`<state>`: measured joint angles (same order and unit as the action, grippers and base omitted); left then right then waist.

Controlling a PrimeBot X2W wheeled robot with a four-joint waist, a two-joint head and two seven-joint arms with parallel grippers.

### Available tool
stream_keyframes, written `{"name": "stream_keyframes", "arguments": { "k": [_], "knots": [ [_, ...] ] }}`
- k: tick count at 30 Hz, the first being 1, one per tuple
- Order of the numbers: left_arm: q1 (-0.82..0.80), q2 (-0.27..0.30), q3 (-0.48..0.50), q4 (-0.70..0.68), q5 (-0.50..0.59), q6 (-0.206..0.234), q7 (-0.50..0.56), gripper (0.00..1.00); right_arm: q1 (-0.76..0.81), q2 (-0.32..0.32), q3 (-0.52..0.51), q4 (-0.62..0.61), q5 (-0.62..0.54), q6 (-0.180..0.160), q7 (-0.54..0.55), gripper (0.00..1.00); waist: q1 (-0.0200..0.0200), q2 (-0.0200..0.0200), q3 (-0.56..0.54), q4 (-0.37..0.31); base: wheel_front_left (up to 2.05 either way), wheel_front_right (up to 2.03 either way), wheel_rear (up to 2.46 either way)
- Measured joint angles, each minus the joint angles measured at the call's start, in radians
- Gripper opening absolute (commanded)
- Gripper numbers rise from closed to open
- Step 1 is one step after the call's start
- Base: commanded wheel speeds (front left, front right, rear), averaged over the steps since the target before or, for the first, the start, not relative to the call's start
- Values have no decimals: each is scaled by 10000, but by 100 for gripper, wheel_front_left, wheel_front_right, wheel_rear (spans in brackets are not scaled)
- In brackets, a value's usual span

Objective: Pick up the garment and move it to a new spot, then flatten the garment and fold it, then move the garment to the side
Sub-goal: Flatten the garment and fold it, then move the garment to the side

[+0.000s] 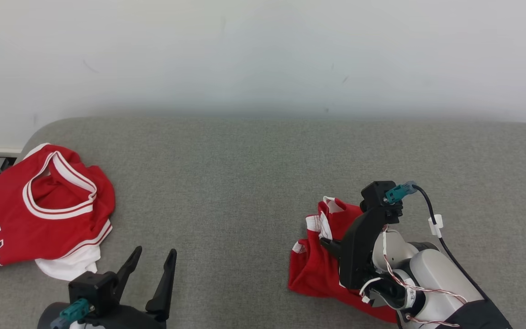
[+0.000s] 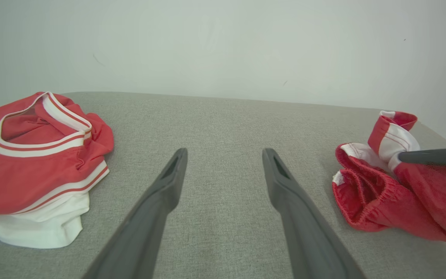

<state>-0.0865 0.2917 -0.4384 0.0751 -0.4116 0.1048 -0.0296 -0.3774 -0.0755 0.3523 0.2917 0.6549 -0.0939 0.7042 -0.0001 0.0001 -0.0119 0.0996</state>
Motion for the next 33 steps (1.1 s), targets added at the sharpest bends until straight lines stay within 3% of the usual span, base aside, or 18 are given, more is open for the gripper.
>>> {"name": "stream_keyframes", "arguments": {
  "k": [4, 5, 6, 18, 25, 33],
  "knots": [
    [-5, -40, -52, -59, 8, -6, 29, 100, -19, -8, -56, 186, -52, -121, -2, 0, 0, -1, 80, 132, 0, 0, 0],
    [-6, -38, -50, -65, 8, -6, 29, 100, -21, 4, -77, 228, -52, -128, -8, 65, 0, 0, 106, 163, 0, 0, 0],
    [-5, -35, -42, -77, 8, -6, 29, 100, -24, 29, -128, 244, -42, -132, -50, 100, 1, 0, 134, 189, 0, 0, 0],
    [-5, -15, 44, -71, 8, 0, 29, 100, -624, 19, -545, -265, -127, -251, -635, 100, 1, -1, 236, 215, 0, 0, 0],
    [20, 25, 150, -92, 6, 8, 23, 100, 174, -1820, -1218, -767, -1083, -303, -606, 100, 1, 0, 172, 48, 0, 0, 0],
    [175, 90, 221, -349, 8, 15, 25, 100, 1208, -1580, -1919, -909, -646, -307, -431, 100, 1, 0, 379, -216, 0, 0, 0]
  ]
}}
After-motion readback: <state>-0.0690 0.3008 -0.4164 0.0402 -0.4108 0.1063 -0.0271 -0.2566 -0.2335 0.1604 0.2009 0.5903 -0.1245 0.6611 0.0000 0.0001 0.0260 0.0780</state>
